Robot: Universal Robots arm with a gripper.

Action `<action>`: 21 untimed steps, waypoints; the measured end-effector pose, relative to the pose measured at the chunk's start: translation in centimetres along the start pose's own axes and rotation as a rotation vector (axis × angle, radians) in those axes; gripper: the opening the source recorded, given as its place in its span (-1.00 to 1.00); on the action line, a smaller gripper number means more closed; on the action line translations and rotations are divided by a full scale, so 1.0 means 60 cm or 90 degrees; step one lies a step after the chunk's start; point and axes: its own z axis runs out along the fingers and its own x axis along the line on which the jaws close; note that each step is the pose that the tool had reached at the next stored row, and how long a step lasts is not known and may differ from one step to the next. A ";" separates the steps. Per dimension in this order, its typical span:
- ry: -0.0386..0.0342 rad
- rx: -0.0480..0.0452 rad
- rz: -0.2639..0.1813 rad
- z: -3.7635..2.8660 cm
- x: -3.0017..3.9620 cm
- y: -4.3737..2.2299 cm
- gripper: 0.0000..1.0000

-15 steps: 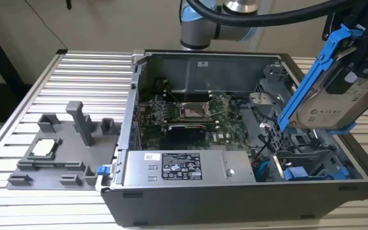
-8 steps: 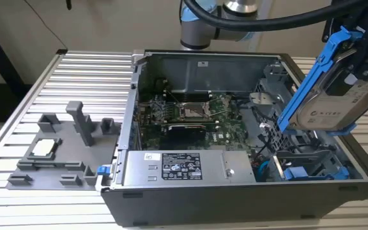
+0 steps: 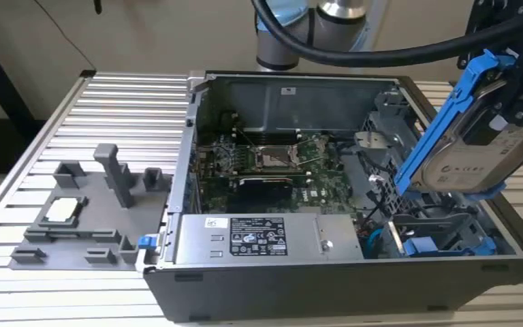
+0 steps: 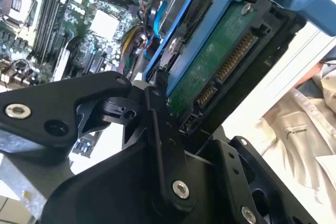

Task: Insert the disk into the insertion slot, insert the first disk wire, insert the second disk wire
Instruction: 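Insert the disk into the insertion slot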

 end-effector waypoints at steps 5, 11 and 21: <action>-0.0002 0.0013 -0.001 0.008 0.007 -0.003 -0.35; 0.0000 0.0043 -0.006 0.017 0.014 -0.013 -0.35; 0.0003 0.0080 -0.013 0.035 0.019 -0.034 -0.35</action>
